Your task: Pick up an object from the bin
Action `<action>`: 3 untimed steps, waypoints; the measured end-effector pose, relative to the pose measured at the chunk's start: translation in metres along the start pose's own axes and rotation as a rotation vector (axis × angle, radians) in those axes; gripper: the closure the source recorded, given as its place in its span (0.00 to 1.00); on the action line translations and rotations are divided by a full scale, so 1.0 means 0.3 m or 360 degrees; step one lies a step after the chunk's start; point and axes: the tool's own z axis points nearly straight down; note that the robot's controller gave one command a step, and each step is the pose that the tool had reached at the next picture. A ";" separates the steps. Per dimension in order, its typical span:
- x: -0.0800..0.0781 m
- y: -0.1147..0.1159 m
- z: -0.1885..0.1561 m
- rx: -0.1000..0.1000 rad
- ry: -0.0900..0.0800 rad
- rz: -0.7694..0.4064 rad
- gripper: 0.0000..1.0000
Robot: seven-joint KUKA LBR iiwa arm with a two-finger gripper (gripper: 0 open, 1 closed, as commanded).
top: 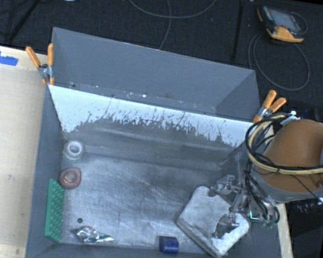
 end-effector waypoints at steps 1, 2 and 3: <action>0.046 0.045 0.103 0.0008 -0.0041 -0.0352 0.00; 0.131 0.215 0.142 -0.0001 -0.0017 -0.0454 0.00; 0.124 0.365 0.205 0.0014 -0.0051 -0.0808 0.00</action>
Offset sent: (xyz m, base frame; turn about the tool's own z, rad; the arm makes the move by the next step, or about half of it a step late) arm -0.0216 0.0122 -0.0406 -0.2190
